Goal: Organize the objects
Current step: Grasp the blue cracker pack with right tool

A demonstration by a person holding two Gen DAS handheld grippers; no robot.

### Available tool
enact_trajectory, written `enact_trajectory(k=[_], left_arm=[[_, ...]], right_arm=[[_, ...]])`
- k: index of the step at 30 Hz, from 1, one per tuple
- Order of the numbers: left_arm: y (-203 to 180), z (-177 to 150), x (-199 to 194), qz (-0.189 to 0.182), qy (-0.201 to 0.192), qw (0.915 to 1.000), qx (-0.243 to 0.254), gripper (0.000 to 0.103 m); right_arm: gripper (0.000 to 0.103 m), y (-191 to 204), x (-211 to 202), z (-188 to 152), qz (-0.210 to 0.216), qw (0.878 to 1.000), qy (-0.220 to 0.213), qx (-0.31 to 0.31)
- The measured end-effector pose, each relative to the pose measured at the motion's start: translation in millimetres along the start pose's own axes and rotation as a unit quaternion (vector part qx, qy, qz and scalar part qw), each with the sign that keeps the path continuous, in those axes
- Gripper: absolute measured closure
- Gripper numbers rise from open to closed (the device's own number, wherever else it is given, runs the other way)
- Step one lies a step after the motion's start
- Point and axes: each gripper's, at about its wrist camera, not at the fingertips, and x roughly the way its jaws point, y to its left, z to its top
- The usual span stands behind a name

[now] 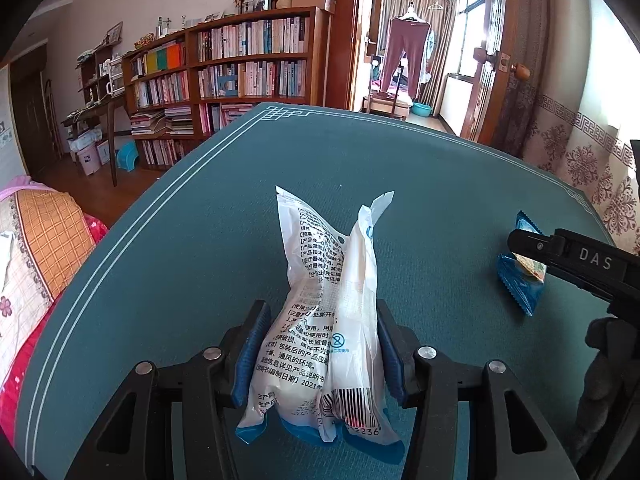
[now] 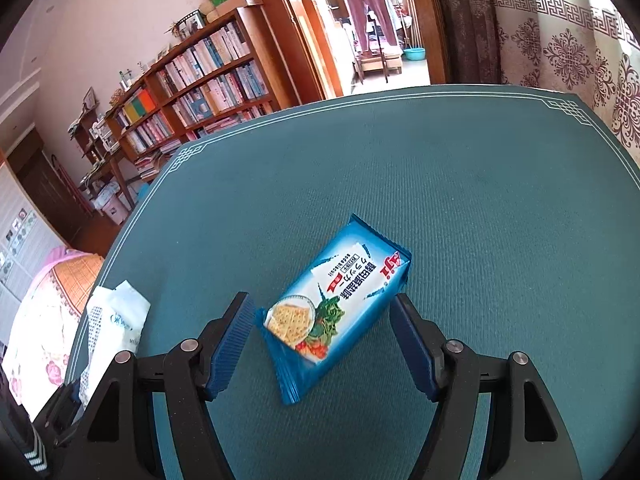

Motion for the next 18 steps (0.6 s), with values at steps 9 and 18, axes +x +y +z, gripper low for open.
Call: enact_trajectory(k=[9, 18], left_arm=[[-2, -1, 2, -0.002, 0.008, 1.0, 0.003, 0.049], [-1, -3, 3, -0.005, 0.013, 0.9999, 0.001, 0.049]], right_arm=[[0.032, 10, 18, 7, -0.049, 0.998, -0.004, -0.035], [0.046, 14, 15, -2, -0.077, 0.995, -0.011, -0.065]])
